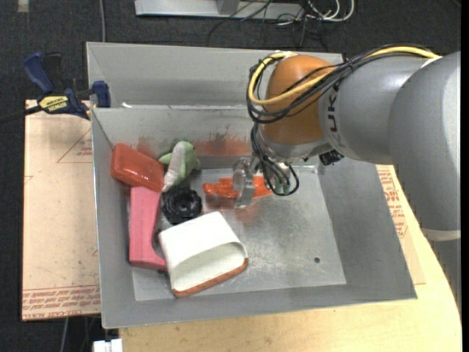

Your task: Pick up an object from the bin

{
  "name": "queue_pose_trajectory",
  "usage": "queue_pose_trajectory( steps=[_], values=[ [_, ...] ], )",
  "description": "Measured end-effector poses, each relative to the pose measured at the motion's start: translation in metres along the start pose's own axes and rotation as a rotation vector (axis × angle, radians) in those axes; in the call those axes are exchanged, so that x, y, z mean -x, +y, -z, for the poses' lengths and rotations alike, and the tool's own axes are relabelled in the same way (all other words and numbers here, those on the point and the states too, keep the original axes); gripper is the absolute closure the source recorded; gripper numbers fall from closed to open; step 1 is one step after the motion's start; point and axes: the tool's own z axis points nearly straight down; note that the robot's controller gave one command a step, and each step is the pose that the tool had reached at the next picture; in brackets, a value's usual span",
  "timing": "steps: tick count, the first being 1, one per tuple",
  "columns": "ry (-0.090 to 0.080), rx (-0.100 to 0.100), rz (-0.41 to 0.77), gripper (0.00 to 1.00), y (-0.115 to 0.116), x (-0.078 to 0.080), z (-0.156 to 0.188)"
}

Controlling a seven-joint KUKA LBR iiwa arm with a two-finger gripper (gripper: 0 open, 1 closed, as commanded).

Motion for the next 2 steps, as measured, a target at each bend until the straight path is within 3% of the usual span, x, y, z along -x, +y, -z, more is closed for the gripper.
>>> queue_pose_trajectory(
  steps=[2],
  values=[
    [0.004,0.0,0.0,1.0,0.0,-0.001,0.036]
  ],
)
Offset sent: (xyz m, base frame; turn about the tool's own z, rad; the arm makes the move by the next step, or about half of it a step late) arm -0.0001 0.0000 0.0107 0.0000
